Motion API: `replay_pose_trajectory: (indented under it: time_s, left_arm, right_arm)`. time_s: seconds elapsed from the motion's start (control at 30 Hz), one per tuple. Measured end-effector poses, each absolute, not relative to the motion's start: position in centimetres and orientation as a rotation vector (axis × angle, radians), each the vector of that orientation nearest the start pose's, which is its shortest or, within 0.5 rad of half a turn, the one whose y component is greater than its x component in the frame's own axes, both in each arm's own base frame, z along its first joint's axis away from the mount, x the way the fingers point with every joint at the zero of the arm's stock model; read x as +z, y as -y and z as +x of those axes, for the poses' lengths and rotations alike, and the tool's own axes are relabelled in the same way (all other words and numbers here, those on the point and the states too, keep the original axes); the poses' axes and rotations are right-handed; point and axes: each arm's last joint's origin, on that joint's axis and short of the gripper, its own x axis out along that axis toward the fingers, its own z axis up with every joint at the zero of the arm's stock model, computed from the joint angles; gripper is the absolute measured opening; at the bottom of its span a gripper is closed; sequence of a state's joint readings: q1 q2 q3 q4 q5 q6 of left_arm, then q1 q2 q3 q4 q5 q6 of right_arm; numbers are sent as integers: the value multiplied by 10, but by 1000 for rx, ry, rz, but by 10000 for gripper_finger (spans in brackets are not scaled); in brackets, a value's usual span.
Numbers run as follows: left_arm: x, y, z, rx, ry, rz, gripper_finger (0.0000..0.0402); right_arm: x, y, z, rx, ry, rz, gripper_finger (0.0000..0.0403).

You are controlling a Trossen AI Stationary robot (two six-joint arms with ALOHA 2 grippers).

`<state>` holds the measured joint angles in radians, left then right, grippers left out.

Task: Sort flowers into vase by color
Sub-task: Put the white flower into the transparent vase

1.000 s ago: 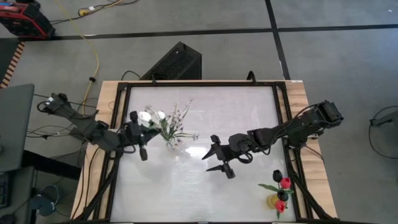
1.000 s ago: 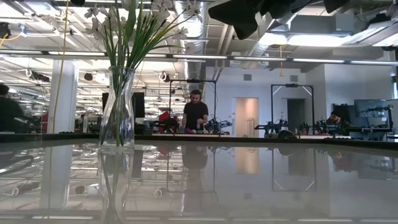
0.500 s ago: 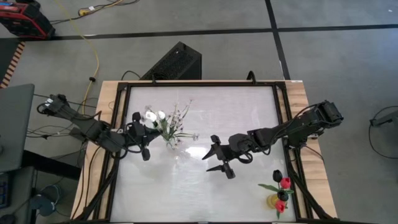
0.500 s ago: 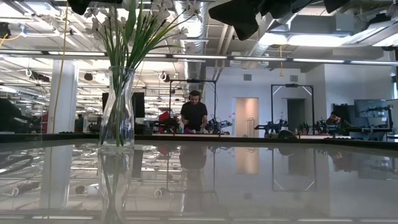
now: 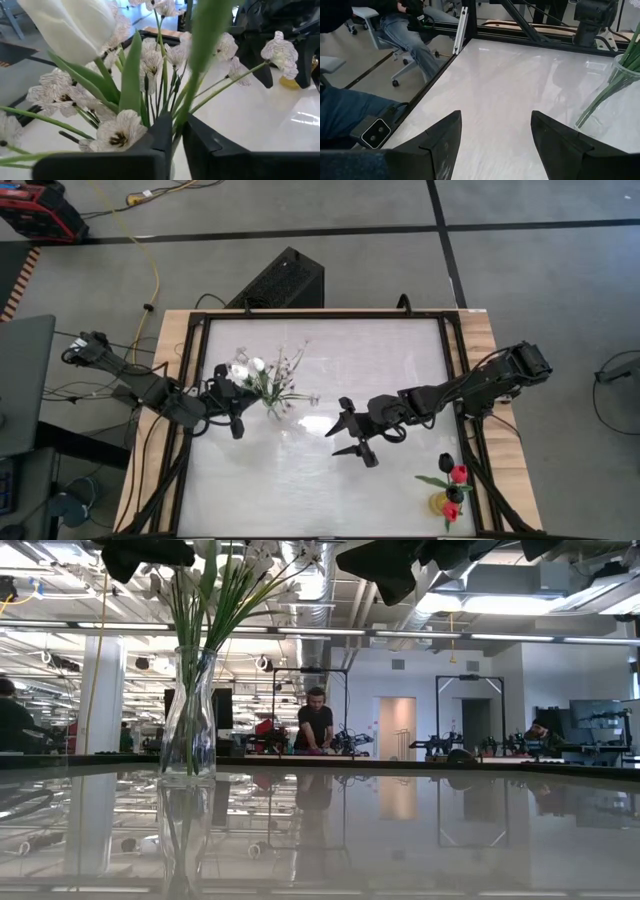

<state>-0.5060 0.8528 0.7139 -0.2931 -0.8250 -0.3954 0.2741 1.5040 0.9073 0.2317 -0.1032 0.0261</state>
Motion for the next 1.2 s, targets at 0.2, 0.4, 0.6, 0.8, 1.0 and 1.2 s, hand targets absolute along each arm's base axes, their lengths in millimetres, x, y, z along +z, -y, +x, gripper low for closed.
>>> replay_pose_trajectory:
  time_s: [0.2,0.4,0.6,0.8,1.0,1.2]
  left_arm:
    - [290,68,165,353,-290,-128,92]
    - [291,67,166,342,-284,-143,130]
    - [290,64,167,333,-293,-158,125]
    - [290,61,169,309,-306,-201,53]
    - [299,57,170,323,-285,-256,4]
    - [318,51,171,297,-281,-324,0]
  right_arm:
    - [244,-92,316,368,-371,-5,265]
    - [244,-92,316,368,-371,-3,265]
    - [244,-92,316,368,-371,-3,265]
    - [244,-92,316,368,-370,-4,265]
    - [245,-92,316,368,-370,-4,265]
    - [244,-92,316,368,-370,-5,265]
